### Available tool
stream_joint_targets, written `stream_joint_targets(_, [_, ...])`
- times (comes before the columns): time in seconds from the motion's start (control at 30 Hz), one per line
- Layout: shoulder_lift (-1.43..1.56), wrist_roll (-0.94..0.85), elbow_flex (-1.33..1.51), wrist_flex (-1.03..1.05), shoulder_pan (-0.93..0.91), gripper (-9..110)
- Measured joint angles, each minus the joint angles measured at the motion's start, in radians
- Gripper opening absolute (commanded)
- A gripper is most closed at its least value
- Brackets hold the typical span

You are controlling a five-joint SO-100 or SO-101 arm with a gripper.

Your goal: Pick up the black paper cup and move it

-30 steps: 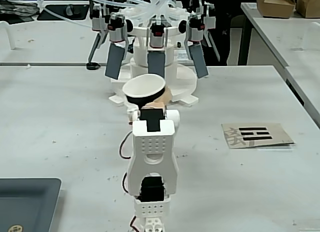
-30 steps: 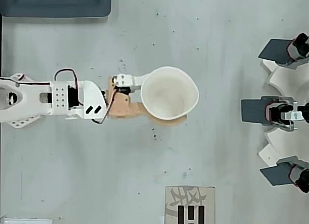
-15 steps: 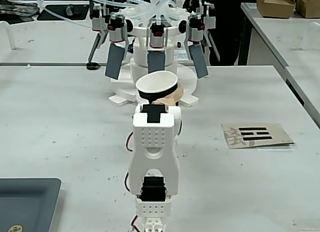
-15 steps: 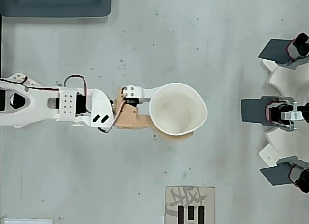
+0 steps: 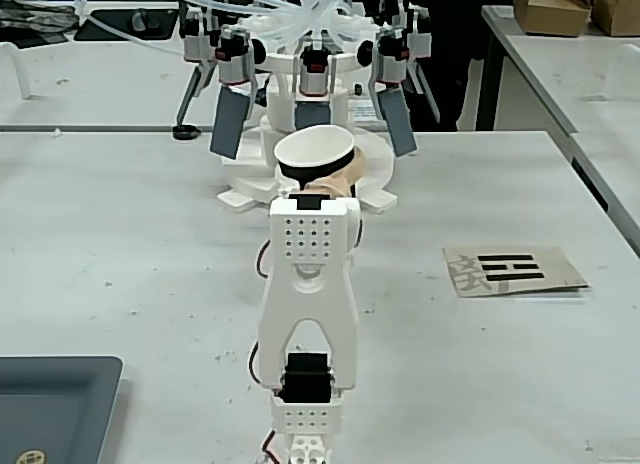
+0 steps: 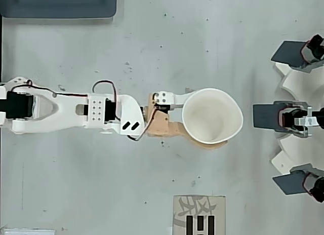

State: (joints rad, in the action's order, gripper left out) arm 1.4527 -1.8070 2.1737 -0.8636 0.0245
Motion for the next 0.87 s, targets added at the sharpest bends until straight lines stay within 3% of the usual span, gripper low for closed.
stream_joint_targets(0.87, [-0.087,0.008,-0.107,0.006,0.0,9])
